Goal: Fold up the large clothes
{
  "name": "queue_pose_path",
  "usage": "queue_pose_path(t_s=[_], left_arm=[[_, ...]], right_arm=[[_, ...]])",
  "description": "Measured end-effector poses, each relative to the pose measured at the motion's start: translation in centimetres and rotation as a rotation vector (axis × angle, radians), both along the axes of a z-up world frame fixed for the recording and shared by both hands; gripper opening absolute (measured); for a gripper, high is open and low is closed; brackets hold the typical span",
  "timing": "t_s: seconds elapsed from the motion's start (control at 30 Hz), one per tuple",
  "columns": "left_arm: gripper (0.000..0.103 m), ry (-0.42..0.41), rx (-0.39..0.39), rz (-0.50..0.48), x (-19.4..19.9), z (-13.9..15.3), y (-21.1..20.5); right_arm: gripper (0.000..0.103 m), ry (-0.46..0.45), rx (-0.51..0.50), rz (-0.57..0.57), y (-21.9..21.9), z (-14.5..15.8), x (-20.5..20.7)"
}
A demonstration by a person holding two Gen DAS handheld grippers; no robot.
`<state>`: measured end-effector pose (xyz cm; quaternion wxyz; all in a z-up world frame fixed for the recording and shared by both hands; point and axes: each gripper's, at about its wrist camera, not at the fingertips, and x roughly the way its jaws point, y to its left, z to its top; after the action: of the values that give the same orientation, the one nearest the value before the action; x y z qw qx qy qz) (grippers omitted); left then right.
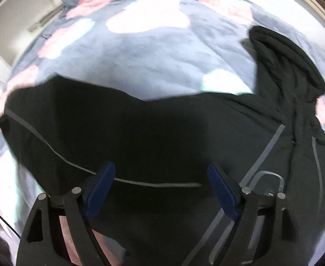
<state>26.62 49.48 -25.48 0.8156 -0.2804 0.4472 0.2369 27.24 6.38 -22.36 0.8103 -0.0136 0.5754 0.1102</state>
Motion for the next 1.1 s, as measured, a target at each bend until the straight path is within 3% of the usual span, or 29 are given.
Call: queue_pose_path(t_s=[0.03, 0.07, 0.1, 0.13, 0.2, 0.3, 0.47, 0.6, 0.67, 0.87, 1.1], left_arm=[[0.013, 0.021, 0.019, 0.019, -0.8, 0.1, 0.1], [0.013, 0.031, 0.015, 0.025, -1.6, -0.1, 0.1], [0.013, 0.033, 0.008, 0.018, -2.3, -0.3, 0.0], [0.012, 0.045, 0.023, 0.017, -2.8, -0.3, -0.2], [0.012, 0.066, 0.06, 0.021, -3.5, -0.2, -0.5], [0.012, 0.049, 0.031, 0.04, -4.6, 0.1, 0.4], [0.012, 0.023, 0.045, 0.009, -4.1, 1.0, -0.4], [0.011, -0.031, 0.063, -0.049, -3.5, 3.2, -2.3], [0.011, -0.061, 0.061, -0.087, -3.3, 4.5, -3.3], [0.011, -0.135, 0.051, -0.217, -3.3, 8.0, -8.2], [0.011, -0.19, 0.059, -0.51, -3.5, 11.3, -20.3]], right_arm=[[0.08, -0.004, 0.026, 0.013, 0.8, 0.0, 0.2], [0.068, -0.014, 0.03, 0.032, 1.9, -0.1, 0.4], [0.055, -0.032, -0.023, 0.029, 2.6, -0.3, 0.6], [0.052, -0.039, -0.052, 0.011, 2.6, -0.3, 0.8], [0.052, -0.034, -0.041, -0.063, 0.7, -0.5, 1.3], [0.052, -0.013, -0.045, -0.174, -3.4, -0.7, 1.6], [0.052, 0.045, -0.053, -0.228, -6.5, -2.7, 1.3], [0.052, 0.147, -0.08, -0.169, -5.0, -8.1, 0.9], [0.052, 0.102, -0.143, -0.105, -4.0, -8.9, 1.1], [0.052, 0.17, -0.006, -0.134, -6.8, -7.0, 2.6], [0.052, 0.097, 0.039, -0.182, -12.1, -2.3, -0.8]])
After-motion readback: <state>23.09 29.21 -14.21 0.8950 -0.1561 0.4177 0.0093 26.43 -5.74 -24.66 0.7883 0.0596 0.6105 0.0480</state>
